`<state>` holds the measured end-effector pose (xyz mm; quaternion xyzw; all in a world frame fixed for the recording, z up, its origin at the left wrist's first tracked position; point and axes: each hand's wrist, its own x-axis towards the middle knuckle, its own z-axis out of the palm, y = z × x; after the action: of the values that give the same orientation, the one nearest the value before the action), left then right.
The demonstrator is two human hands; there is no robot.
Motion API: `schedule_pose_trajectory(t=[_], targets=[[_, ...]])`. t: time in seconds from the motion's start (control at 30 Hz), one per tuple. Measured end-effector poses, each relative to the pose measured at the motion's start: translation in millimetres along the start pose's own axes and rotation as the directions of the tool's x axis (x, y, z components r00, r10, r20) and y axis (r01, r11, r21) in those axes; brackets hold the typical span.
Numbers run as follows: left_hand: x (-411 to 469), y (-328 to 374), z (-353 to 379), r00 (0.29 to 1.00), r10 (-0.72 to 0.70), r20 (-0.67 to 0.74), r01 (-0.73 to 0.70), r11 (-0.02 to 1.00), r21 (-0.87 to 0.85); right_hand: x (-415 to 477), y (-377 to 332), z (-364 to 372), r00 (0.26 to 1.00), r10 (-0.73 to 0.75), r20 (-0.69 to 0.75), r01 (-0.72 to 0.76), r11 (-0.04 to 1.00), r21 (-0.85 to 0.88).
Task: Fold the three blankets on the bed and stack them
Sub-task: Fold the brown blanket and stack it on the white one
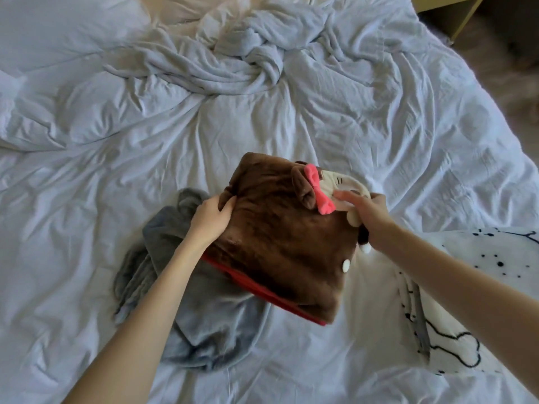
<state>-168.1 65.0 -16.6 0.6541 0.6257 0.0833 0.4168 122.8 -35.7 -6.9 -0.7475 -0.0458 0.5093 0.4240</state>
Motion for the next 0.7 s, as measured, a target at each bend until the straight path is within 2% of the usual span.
schedule_pose_trajectory(t=[0.07, 0.13, 0.2, 0.27, 0.37, 0.47, 0.57, 0.63, 0.7], targets=[[-14, 7, 12, 0.999, -0.022, -0.026, 0.018, 0.993, -0.118, 6, -15, -9, 0.998, -0.063, -0.026, 0.063, 0.998, -0.001], [-24, 8, 32, 0.997, -0.037, -0.063, 0.029, 0.992, -0.126, 10, -18, -22, 0.992, -0.113, -0.051, 0.110, 0.992, -0.058], [-30, 3, 56, 0.989, -0.127, -0.072, 0.120, 0.989, -0.092, 9, -6, -33, 0.994, -0.103, -0.038, 0.096, 0.983, -0.156], [-34, -6, 74, 0.965, -0.258, -0.039, 0.250, 0.958, -0.138, 6, 17, -39, 1.000, -0.007, 0.005, 0.008, 0.979, -0.205], [-37, -18, 82, 0.932, -0.361, 0.047, 0.354, 0.871, -0.339, -2, 50, -42, 0.978, 0.177, 0.113, -0.150, 0.965, -0.214], [-41, -22, 80, 0.913, -0.360, 0.191, 0.406, 0.765, -0.499, -8, 68, -40, 0.979, 0.145, 0.143, -0.127, 0.983, -0.131], [-51, -21, 82, 0.874, -0.360, 0.325, 0.485, 0.681, -0.549, -14, 66, -41, 0.992, 0.077, 0.100, -0.074, 0.997, -0.028], [-62, -20, 87, 0.848, -0.279, 0.451, 0.522, 0.589, -0.617, -20, 59, -48, 0.996, 0.038, 0.079, -0.037, 0.999, -0.018], [-75, -14, 92, 0.845, -0.169, 0.507, 0.509, 0.544, -0.667, -28, 50, -61, 0.997, -0.011, 0.075, 0.012, 1.000, -0.009]])
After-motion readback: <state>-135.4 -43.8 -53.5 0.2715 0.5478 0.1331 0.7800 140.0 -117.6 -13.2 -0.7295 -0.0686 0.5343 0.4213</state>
